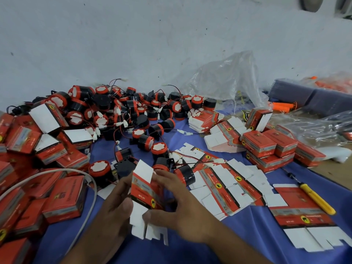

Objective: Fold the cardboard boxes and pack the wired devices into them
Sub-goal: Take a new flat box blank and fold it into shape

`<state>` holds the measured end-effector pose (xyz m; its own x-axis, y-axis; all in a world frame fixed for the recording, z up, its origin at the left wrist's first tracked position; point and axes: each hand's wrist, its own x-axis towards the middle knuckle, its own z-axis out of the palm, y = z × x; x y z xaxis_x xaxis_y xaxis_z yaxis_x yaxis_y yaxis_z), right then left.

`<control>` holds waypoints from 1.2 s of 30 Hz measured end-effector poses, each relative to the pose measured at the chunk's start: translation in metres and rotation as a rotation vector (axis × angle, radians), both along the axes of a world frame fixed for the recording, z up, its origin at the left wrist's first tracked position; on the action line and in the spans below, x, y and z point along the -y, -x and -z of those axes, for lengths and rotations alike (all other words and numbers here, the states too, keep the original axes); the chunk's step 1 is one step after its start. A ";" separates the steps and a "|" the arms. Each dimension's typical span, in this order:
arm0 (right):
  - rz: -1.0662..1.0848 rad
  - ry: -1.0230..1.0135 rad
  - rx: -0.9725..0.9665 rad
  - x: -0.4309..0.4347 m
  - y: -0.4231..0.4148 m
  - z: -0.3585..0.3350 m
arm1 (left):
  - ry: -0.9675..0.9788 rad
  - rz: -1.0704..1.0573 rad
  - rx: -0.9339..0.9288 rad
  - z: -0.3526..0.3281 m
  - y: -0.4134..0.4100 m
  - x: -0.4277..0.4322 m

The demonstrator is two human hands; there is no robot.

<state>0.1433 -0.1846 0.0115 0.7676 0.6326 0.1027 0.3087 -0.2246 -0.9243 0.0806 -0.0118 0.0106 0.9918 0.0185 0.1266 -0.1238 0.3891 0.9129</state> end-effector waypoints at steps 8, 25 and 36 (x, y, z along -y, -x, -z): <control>0.123 -0.267 -0.100 -0.001 -0.003 -0.004 | -0.150 -0.085 -0.037 0.013 -0.009 -0.003; 0.000 -0.479 -0.374 -0.002 -0.003 -0.004 | 0.204 -0.203 -0.019 0.002 -0.013 -0.012; 0.175 -0.515 -0.318 -0.013 -0.009 0.004 | 0.224 0.014 -0.049 -0.003 -0.004 0.003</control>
